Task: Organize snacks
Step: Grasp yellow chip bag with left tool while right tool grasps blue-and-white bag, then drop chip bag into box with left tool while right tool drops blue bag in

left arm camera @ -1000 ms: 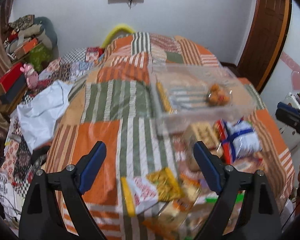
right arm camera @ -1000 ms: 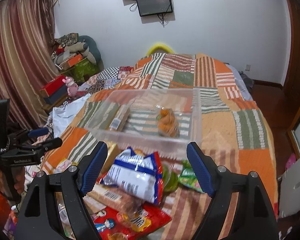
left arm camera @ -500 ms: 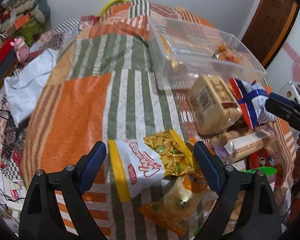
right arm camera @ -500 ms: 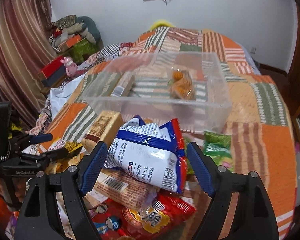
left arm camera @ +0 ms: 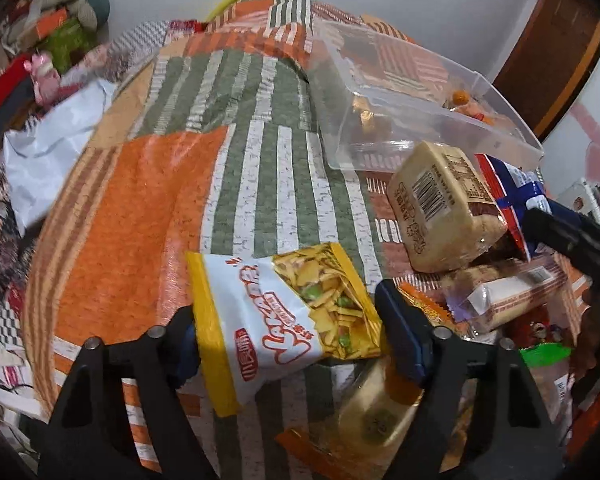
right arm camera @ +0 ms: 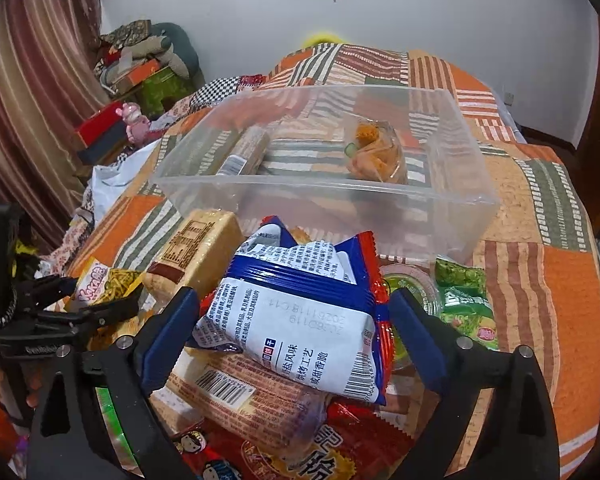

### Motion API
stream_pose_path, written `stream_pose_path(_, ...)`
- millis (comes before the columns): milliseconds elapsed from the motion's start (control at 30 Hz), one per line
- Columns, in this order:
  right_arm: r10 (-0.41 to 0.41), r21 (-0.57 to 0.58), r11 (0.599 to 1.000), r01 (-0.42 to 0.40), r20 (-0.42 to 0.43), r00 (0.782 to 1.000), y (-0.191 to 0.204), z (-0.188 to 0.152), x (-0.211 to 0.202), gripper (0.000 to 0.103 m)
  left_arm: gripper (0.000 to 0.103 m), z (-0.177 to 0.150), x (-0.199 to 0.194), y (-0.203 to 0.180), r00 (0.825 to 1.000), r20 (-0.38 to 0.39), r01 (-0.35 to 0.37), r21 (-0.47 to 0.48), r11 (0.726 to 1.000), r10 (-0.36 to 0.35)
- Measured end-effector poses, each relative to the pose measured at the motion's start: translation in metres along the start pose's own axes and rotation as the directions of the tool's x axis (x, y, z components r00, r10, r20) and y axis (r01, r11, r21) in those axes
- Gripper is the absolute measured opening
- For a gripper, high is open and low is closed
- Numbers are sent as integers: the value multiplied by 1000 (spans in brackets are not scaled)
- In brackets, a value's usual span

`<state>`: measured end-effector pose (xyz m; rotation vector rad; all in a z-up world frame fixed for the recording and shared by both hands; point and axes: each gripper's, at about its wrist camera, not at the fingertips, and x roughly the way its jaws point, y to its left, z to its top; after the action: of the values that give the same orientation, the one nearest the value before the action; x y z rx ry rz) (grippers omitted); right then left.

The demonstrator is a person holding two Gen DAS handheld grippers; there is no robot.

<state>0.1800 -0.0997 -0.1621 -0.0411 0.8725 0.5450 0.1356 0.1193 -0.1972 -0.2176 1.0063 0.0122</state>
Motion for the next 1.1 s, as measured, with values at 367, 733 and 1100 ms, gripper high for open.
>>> stream_pose_path(367, 32, 12, 999, -33, 25, 999, -6, -2, -12, 63, 55, 9, -22, -8, 996, 79, -34, 52, 998, 30)
stream_pose_path(733, 49, 22, 998, -51, 104, 993, -9, 9, -40, 61, 54, 30, -62, -24, 981, 193, -19, 69, 997, 6)
stream_pose_path(1100, 35, 0, 999, -36, 220, 975, -10, 41, -64, 61, 54, 67, -90, -49, 951, 303, 27, 94, 995, -55)
